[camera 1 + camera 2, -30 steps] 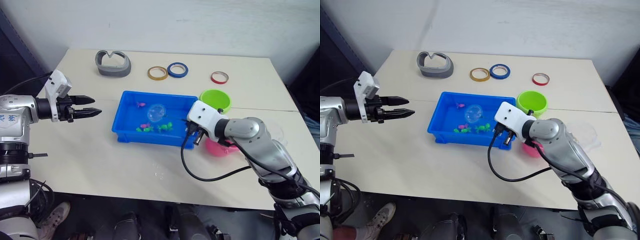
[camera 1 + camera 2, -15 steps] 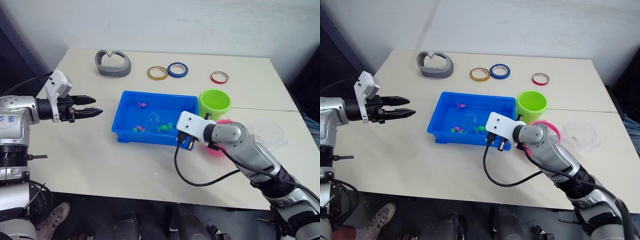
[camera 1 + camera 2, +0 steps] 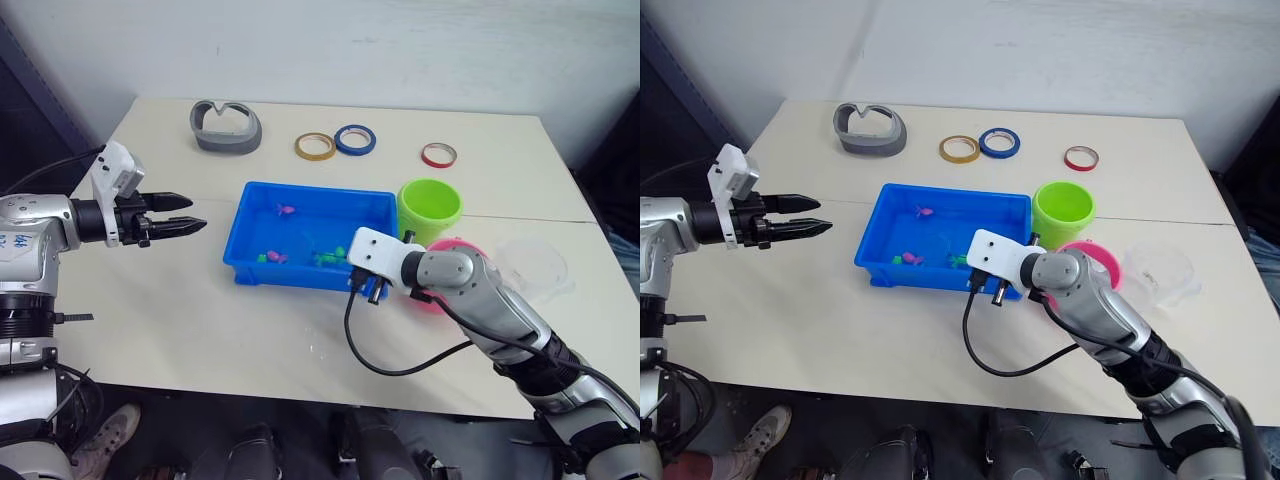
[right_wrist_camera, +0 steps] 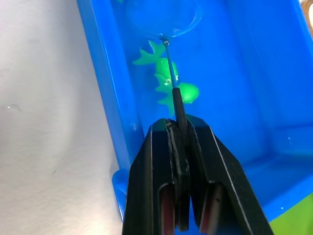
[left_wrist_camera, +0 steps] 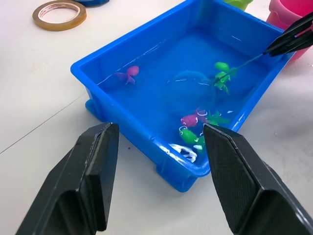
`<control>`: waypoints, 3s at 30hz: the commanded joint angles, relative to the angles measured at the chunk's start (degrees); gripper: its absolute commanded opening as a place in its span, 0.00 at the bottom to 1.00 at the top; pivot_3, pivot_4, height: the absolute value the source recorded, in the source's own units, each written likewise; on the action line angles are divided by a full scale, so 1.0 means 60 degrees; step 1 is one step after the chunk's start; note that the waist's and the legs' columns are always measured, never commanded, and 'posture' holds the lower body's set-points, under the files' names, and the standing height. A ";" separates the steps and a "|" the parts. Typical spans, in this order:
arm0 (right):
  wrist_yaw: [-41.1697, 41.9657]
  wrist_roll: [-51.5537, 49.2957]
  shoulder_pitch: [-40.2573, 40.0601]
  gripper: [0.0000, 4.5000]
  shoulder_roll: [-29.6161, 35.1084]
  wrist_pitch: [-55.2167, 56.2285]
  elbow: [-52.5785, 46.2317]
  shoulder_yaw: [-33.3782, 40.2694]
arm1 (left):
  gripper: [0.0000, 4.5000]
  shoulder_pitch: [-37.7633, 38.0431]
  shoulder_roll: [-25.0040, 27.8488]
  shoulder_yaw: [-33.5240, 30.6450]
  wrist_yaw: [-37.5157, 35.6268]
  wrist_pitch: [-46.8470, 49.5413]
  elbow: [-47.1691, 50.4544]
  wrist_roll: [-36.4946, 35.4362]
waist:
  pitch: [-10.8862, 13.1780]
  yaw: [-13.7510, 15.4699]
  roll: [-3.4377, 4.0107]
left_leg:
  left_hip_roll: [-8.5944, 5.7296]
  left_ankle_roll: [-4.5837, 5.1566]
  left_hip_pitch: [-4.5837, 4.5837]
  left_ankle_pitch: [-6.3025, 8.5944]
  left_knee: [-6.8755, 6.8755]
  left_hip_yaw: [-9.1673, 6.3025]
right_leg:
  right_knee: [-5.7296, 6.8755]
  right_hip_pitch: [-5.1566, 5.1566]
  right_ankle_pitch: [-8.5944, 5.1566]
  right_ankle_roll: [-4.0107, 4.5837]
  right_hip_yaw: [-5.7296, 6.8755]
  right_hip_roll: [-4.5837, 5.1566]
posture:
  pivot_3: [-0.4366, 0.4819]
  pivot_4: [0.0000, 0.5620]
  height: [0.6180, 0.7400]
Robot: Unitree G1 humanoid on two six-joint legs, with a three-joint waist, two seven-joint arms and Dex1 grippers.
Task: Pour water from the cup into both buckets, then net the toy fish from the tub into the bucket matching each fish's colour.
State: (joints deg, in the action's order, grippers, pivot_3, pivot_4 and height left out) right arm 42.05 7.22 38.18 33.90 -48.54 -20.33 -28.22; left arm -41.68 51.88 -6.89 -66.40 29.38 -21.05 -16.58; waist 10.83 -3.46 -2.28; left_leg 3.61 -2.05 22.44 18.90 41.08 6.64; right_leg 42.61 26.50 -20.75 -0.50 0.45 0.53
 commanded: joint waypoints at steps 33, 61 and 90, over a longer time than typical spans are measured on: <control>-0.0814 0.0469 0.0777 0.00 -0.0432 0.1089 0.0696 -0.0811 | 0.67 0.0129 0.0301 -0.0447 0.0158 0.0222 0.0639 -0.0379 | -0.0001 -0.0017 -0.0003 | 0.0001 0.0011 0.0016 0.0007 -0.0005 -0.0004 | -0.0022 0.0005 0.0001 0.0002 0.0004 0.0000 | 0.48 0.27 0.61; -0.0544 -0.1584 0.1611 0.00 -0.2674 -0.2397 0.0661 0.1909 | 0.67 0.0007 0.0241 -0.0366 0.0096 0.0442 0.0784 -0.0495 | -0.0002 0.0009 -0.0003 | 0.0004 0.0012 0.0027 0.0008 -0.0006 -0.0008 | -0.0027 0.0008 0.0003 0.0005 0.0011 0.0006 | 0.48 0.27 0.61; 0.0004 -0.5304 -0.1153 0.00 0.0702 -0.6095 -0.4609 0.7246 | 0.67 -0.2112 -0.2020 0.1656 -0.1239 -0.0945 -0.0880 0.0018 | 0.0001 0.0089 0.0006 | 0.0002 0.0019 0.0082 0.0011 -0.0018 -0.0055 | -0.0092 0.0013 0.0006 0.0000 0.0052 0.0004 | 0.48 0.27 0.61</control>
State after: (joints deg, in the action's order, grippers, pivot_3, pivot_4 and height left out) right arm 40.00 -22.05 32.44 36.10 -83.45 -42.73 9.52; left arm -52.38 40.27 2.79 -73.07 25.29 -25.55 -16.92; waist 10.84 -2.92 -2.25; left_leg 3.60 -1.94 22.94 18.97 40.96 6.29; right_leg 42.03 26.57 -20.72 -0.51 0.78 0.56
